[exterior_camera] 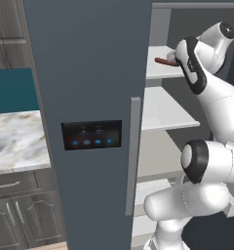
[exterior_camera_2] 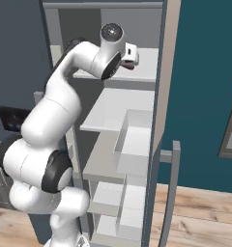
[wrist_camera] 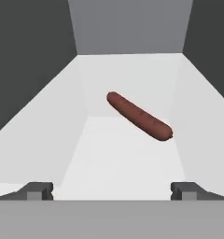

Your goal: Retrieve the sausage and cheese from the fridge and place them on the cutting board on the counter.

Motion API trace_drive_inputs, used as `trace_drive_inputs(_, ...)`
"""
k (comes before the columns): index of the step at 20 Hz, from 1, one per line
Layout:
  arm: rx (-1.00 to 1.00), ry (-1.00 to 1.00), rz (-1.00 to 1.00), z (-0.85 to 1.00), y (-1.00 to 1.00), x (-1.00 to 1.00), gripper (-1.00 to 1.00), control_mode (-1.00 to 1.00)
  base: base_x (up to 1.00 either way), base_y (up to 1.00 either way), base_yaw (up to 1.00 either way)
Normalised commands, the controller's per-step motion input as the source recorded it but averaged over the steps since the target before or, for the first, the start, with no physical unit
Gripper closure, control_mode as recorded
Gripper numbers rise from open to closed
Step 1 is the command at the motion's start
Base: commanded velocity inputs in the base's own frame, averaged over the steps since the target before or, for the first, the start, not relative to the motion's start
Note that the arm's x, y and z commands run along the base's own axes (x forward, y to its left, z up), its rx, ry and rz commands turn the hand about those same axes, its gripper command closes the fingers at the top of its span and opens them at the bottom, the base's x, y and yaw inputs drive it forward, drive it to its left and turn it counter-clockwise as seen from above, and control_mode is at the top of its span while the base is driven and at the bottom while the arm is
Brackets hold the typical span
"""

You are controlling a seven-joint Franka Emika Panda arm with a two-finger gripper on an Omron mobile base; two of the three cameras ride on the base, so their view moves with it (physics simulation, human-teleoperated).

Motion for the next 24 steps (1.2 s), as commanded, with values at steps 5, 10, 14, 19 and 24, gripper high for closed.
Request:
trace_drive_inputs(5,-0.01,0.01,0.13,0.0,-0.06,0.42,-1.0,-1.0,0.0,0.0,0.0)
trace_drive_inputs(10,-0.08,0.03,0.1,-0.06,0.0,0.35,-1.0,-1.0,0.0,0.0,0.0)
trace_drive_inputs(14,-0.05,0.01,0.02,-0.08,0.0,0.39,-1.0,-1.0,0.0,0.0,0.0)
trace_drive_inputs(19,-0.02,0.13,0.0,-0.19,0.0,0.35,-1.0,-1.0,0.0,0.0,0.0)
trace_drive_inputs(24,0.0,0.12,0.0,-0.13,-0.01,0.44,-1.0,-1.0,0.0,0.0,0.0)
